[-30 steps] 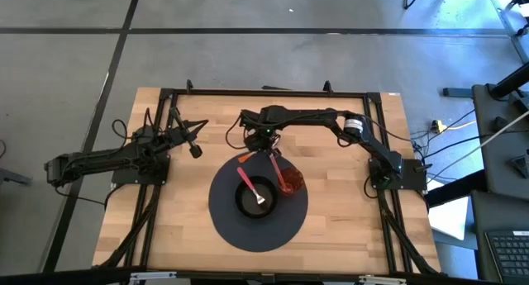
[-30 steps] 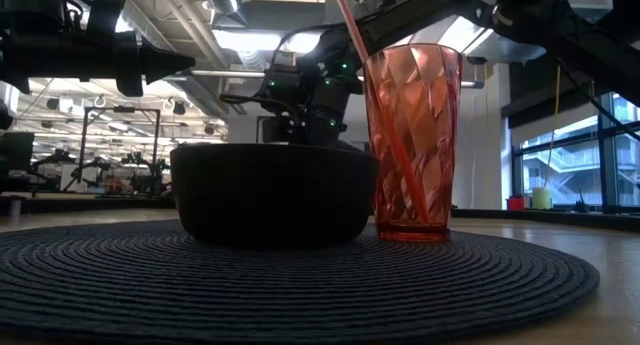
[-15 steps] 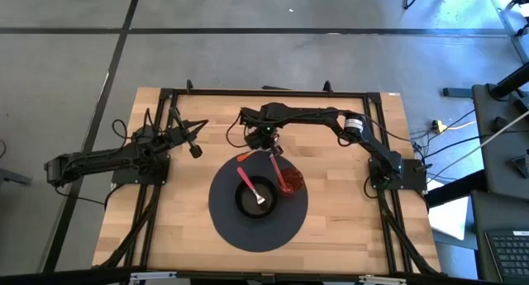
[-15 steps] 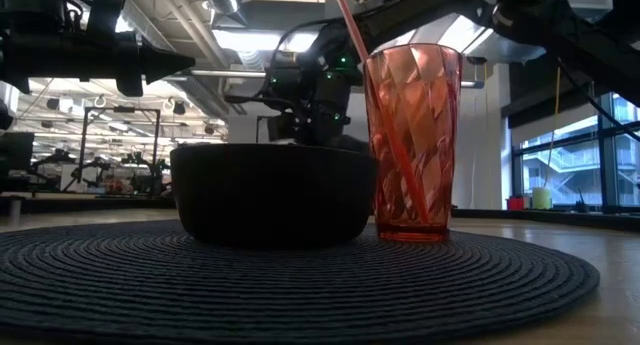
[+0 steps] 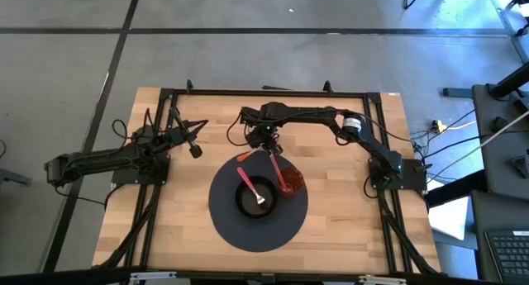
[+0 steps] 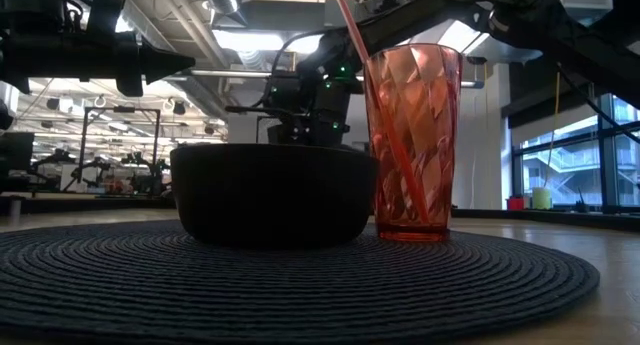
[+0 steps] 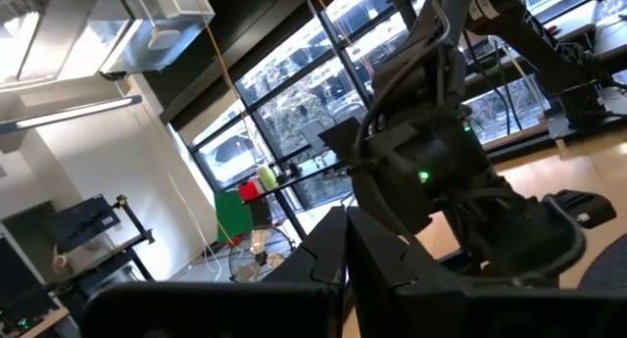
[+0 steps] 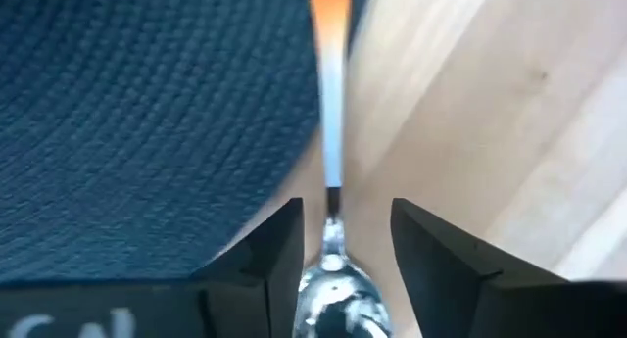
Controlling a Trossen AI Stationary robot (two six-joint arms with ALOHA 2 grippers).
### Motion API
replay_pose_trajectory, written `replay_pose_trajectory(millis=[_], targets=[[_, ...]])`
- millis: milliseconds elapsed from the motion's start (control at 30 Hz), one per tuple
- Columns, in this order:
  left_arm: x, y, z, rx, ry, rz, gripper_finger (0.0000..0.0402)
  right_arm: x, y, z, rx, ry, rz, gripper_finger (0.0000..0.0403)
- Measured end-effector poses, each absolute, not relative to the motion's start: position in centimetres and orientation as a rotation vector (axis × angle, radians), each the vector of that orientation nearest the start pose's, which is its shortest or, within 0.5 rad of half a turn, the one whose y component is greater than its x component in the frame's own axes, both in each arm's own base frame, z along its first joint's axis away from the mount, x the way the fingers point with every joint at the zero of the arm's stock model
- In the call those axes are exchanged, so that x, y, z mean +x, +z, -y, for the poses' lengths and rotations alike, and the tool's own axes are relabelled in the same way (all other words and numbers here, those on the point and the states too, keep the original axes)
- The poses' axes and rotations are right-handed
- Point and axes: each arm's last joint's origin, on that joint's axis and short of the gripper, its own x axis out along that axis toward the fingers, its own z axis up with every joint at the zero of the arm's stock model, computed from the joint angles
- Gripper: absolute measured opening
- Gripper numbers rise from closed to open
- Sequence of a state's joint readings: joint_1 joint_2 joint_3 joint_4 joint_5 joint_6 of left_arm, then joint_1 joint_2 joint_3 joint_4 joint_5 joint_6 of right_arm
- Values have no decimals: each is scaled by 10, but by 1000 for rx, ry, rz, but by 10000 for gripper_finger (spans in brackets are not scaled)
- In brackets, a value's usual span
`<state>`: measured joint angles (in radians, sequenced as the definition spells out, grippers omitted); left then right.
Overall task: Pick & Place Utensil
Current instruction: Put the orange spoon into the black bowl
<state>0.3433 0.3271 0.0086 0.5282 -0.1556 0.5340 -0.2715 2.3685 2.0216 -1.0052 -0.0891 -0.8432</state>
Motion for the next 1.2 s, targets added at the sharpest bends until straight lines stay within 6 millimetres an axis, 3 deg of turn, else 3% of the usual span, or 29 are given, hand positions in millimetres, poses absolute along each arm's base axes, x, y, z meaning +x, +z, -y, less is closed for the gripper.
replay_pose_trajectory(millis=[400,700,900,1200], targets=[[107,189,-43,542,542,73,4,467,158,126,-442,442,-1271,81],[107,189,-43,541,542,72,4,467,151,130,-431,439,-1284,68],[107,189,-43,542,542,73,4,467,150,133,-428,426,-1280,13],[107,190,-43,512,541,97,4,469,157,135,-377,381,-1293,8]])
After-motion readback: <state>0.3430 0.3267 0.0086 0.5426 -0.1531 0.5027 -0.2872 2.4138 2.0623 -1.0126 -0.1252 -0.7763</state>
